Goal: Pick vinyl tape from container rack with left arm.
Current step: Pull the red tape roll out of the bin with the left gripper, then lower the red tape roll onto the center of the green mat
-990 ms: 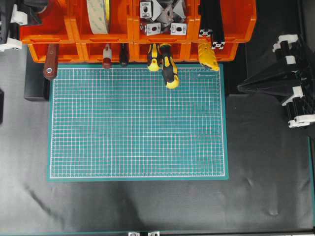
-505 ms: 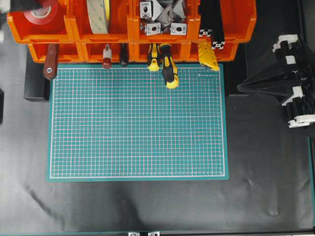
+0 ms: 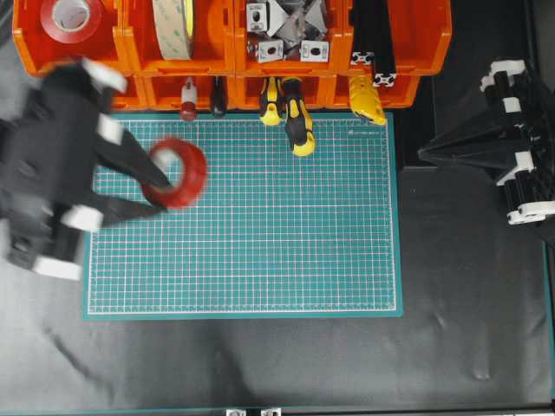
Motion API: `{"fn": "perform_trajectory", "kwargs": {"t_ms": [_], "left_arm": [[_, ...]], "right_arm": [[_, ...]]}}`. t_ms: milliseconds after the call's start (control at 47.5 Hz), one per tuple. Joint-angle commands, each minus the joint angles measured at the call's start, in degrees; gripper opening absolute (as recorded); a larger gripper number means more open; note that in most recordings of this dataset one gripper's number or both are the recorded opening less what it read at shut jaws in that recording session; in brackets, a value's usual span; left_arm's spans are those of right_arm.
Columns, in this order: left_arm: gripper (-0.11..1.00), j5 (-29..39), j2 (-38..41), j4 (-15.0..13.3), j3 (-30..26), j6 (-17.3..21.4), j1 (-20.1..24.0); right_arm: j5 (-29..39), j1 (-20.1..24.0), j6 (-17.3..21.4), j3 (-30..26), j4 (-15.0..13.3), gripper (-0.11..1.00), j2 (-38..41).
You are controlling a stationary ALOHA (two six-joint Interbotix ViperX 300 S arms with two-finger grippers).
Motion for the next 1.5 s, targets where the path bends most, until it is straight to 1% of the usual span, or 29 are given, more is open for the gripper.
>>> {"fn": "perform_trajectory", "kwargs": {"t_ms": [0, 105, 190, 379, 590, 716, 1201, 1243, 1390, 1411, 1474], "left_arm": [[0.19, -8.00, 1.58, 0.09, 2.90, -2.11, -0.35], [0.19, -12.57, 4.75, 0.09, 5.45, -3.16, -0.35], [0.19, -14.59, 8.26, 0.09, 7.12, -3.78, -0.35], [0.19, -15.47, 16.52, 0.09, 9.14, -3.96, -0.26], [0.19, -16.52, 23.38, 0.09, 8.44, -3.96, -0.35], [0.19, -16.70, 24.87, 0.00, 7.91, -3.96, -0.35], [0.20, -16.88, 24.96, 0.00, 7.82, -3.96, -0.26], [0.25, -16.88, 25.05, 0.09, 7.73, -3.96, -0.26], [0.64, -17.05, 24.96, 0.00, 7.73, -4.04, -0.26], [0.71, -17.14, 24.96, 0.09, 7.65, -4.04, -0.26], [0.84, -17.31, 24.87, 0.09, 7.56, -4.13, -0.18]], "right_arm": [[-0.09, -0.09, 0.09, -1.76, 0.44, 0.00, 0.62], [-0.09, -0.09, 0.09, -1.76, 0.79, 0.00, 0.62], [-0.09, -0.09, 0.09, -1.76, 0.79, 0.00, 0.62], [-0.09, -0.18, 0.09, -1.85, 0.79, 0.00, 0.18], [-0.18, -0.18, 0.09, -1.93, 0.79, 0.00, 0.00], [-0.09, -0.18, 0.09, -1.93, 0.79, 0.00, -0.18], [-0.09, -0.18, 0.09, -1.93, 0.79, 0.00, -0.18], [-0.09, -0.18, 0.09, -1.93, 0.79, 0.00, -0.18], [-0.09, -0.18, 0.09, -1.93, 0.79, 0.00, -0.18], [-0.09, -0.18, 0.09, -1.93, 0.79, 0.00, -0.18], [-0.09, -0.18, 0.09, -1.93, 0.79, 0.00, -0.18]]}}
